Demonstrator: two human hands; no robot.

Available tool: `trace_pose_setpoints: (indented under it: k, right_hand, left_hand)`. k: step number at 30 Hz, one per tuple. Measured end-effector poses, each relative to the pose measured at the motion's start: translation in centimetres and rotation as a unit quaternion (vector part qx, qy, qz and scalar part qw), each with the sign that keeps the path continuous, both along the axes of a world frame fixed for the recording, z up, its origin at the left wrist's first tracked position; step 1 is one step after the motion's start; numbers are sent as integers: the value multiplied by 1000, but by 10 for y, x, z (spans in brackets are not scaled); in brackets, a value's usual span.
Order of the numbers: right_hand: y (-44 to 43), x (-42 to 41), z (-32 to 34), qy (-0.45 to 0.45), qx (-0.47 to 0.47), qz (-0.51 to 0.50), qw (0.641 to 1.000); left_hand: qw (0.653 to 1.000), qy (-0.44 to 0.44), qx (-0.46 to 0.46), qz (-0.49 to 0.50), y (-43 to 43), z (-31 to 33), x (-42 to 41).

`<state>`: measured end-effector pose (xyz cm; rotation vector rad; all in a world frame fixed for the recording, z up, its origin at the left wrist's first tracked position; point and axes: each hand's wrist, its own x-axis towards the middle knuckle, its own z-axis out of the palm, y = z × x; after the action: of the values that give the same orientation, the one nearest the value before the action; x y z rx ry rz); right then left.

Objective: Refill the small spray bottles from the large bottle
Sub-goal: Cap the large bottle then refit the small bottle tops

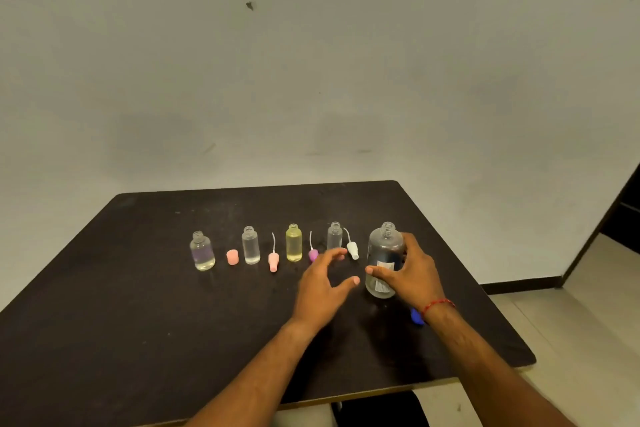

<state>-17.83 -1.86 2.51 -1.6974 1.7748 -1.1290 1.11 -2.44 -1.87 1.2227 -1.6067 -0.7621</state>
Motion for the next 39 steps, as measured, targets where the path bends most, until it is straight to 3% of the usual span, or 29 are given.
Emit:
trace_pose_setpoints:
  k: [5, 11, 14, 18, 20, 24, 29, 35, 39]
  right_hand:
    - [0, -8, -7, -23, -4, 2, 1000]
    - [9, -24, -12, -30, 36, 14, 999]
    - [19, -41, -20, 23, 82, -15, 996]
    - [30, -53, -31, 183, 185, 6, 966]
    - [31, -53, -33, 196, 198, 8, 960]
    - [26, -55, -26, 141, 176, -12, 974]
    - [20, -55, 9, -5, 45, -15, 999]
    - [8, -45, 56, -158, -97, -36, 982]
    - [-3, -30, 68, -205, -111, 9, 972]
  left_hand:
    - [995, -30, 52, -78, -17, -11, -35]
    - [993, -33, 58, -96, -27, -11, -55]
    - [995, -23, 47, -89, -29, -7, -59]
    - [996, -16, 39, -76, -30, -5, -63]
    - [997, -17, 39, -70, -30, -5, -63]
    - [997, -24, 39, -69, -29, -5, -63]
    - [996, -33, 38, -67, -25, -2, -61]
    - [997, -41, 37, -62, -22, -1, -60]
    - [996, -41, 42, -60, -19, 0, -59]
